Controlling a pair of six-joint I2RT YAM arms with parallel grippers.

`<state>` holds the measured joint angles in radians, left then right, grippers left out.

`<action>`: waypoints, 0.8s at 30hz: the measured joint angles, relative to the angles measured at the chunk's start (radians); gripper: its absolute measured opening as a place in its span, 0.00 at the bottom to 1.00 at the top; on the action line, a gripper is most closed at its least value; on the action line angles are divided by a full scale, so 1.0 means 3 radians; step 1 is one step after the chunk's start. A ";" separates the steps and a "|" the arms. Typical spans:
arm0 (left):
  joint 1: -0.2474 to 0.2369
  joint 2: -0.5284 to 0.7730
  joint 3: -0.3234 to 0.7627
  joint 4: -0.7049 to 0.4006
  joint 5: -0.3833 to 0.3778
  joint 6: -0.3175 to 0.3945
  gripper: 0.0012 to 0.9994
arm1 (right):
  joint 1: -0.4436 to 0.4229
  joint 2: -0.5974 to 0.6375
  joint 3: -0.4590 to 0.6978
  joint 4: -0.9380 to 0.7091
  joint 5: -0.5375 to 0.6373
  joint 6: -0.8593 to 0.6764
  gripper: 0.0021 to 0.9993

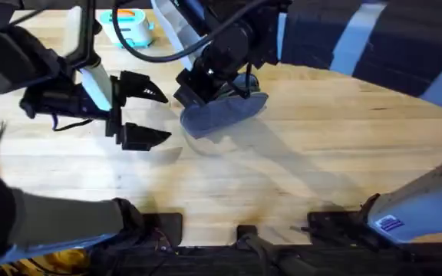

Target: Unzip the bag, pick up the pens from the table one at a time and place them inside, then zip the bag closed.

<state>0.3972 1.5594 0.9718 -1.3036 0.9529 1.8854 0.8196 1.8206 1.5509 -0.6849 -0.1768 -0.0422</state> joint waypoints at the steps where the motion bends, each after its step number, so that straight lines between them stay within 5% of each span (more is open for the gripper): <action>1: -0.0012 0.0050 0.0000 0.0020 0.0009 -0.0012 0.89 | 0.0000 -0.0001 0.0002 0.0000 0.0000 0.0022 0.03; 10: -0.0053 0.0480 0.0000 0.0196 0.0323 -0.0089 0.94 | 0.0000 0.0000 0.0003 -0.0001 -0.0010 0.0084 0.03; 24: -0.0457 0.0737 -0.0001 0.0591 0.0632 -0.0277 0.87 | 0.0000 -0.0001 0.0003 0.0000 -0.0012 0.0119 0.03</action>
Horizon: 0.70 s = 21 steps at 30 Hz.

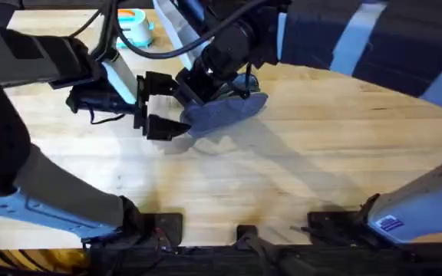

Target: Unzip the bag, pick up the pens from the table one at a time and place them inside, then zip the bag closed.

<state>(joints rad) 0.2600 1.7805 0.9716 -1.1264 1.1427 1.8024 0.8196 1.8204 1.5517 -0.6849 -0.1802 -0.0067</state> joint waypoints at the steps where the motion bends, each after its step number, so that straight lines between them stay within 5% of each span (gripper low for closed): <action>1: -0.0022 -0.0001 -0.0001 0.0060 0.0014 -0.0070 0.83 | 0.0000 0.0000 0.0000 0.0000 0.0001 0.0000 0.03; 10: -0.0173 0.0000 -0.0001 0.0241 0.0057 -0.0391 0.08 | -0.0001 0.0000 0.0000 0.0003 0.0005 0.0000 0.03; 21: -0.0199 -0.0001 -0.0001 0.0244 0.0083 -0.0450 0.04 | -0.0343 0.0001 0.0009 -0.0149 -0.0084 0.0035 0.03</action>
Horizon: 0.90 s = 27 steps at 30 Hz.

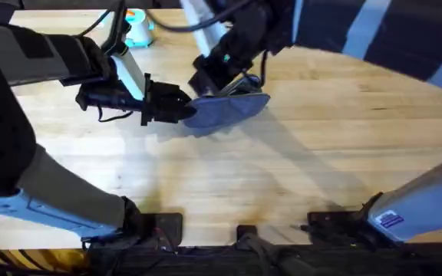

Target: Unzip the bag, pick up the pens from the table one at a time and place them inside, then zip the bag closed.

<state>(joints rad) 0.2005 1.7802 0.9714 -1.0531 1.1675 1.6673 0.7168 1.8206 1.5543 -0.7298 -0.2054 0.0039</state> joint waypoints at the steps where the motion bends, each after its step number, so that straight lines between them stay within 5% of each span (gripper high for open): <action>1: 0.0000 0.0000 0.0000 0.0003 0.0001 0.0001 0.04 | -0.0052 0.0000 0.0003 -0.0036 -0.0012 0.0003 0.03; 27: -0.0083 0.0001 0.0001 0.0047 0.0112 0.0000 0.04 | -0.1464 0.0113 0.0014 -0.0462 0.0181 0.0443 0.03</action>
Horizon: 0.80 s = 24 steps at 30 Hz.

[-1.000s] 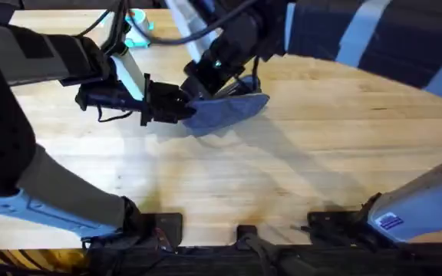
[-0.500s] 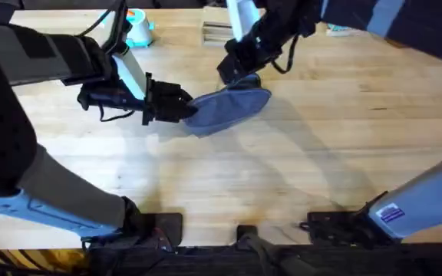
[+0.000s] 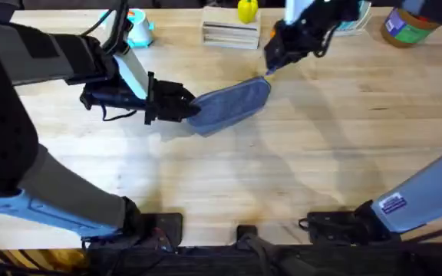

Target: Unzip the bag, pick up the pens from the table one at a time and place them inside, then zip the bag closed.

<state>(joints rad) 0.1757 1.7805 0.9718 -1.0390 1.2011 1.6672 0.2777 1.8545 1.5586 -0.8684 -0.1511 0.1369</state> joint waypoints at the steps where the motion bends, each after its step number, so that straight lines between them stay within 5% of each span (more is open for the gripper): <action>1: 0.0000 0.0000 0.0000 0.0000 0.0002 0.0000 0.04 | -0.0054 0.0000 0.0001 -0.0002 0.0016 0.0020 0.03; 7: 0.0049 0.0003 -0.0001 -0.0017 -0.0175 0.0000 0.04 | -0.0342 0.0000 0.0045 0.0066 0.0418 0.0033 0.03; 19: 0.0048 0.0003 -0.0001 -0.0039 -0.0217 0.0000 0.04 | -0.0309 0.0456 0.0068 0.0078 0.0501 0.0184 0.03; 24: 0.0048 0.0003 -0.0001 -0.0039 -0.0219 0.0000 0.04 | -0.0309 0.0181 0.0068 0.0060 0.0488 0.0218 0.03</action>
<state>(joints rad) 0.1902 1.7813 0.9714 -1.0508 1.1355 1.6672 0.1848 1.9088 1.5791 -0.8504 -0.0048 0.2023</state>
